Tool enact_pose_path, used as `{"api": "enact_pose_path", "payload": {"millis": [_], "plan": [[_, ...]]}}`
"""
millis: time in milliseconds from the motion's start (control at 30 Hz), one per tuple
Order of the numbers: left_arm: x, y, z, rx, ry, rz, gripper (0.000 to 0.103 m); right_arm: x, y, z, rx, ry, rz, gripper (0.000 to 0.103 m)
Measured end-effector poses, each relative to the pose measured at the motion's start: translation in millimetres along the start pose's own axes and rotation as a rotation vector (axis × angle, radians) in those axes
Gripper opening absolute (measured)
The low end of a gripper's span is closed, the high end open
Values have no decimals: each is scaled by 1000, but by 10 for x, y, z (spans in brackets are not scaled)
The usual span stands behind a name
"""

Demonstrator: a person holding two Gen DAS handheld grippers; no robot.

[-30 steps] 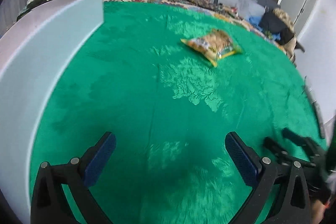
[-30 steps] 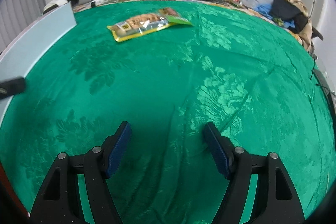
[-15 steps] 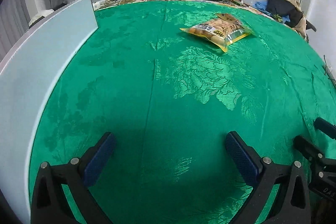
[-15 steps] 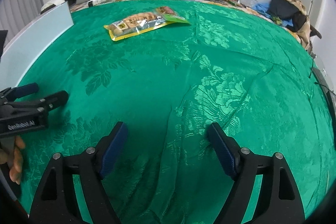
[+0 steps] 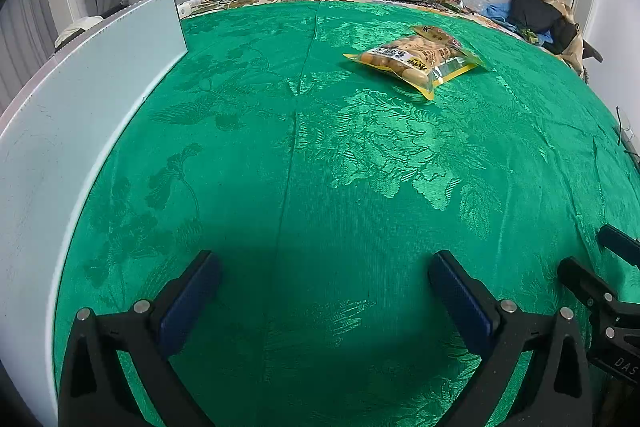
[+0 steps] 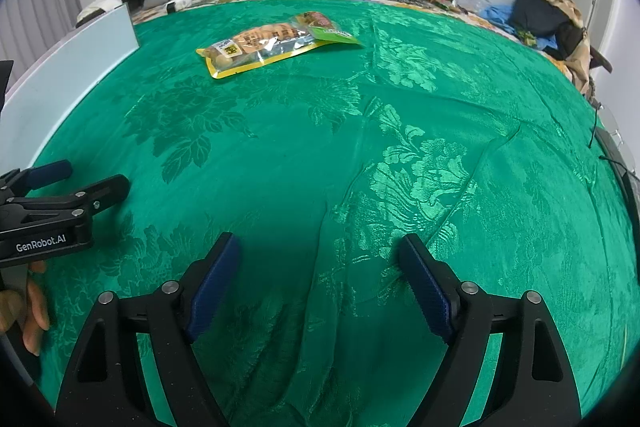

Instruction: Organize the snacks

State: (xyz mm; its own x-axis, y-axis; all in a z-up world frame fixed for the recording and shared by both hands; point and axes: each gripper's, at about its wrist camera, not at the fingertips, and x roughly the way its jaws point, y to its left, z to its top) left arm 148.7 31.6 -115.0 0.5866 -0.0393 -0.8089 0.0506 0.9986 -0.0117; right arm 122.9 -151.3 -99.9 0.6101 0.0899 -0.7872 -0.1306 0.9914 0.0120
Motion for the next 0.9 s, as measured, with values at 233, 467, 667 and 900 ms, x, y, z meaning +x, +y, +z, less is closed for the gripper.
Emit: {"api": "enact_pose_path", "payload": {"millis": [233, 467, 667, 900], "plan": [[0, -1, 1, 0, 0, 0, 103, 3, -2, 1, 1, 0, 0, 85], [1, -1, 4, -1, 0, 0, 103, 6, 0, 1, 1, -1, 1, 85], [4, -1, 0, -1, 0, 0, 103, 7, 2, 1, 2, -1, 1, 85], [10, -4, 18, 7, 6, -5, 103, 8, 2, 1, 2, -1, 2, 85]]}}
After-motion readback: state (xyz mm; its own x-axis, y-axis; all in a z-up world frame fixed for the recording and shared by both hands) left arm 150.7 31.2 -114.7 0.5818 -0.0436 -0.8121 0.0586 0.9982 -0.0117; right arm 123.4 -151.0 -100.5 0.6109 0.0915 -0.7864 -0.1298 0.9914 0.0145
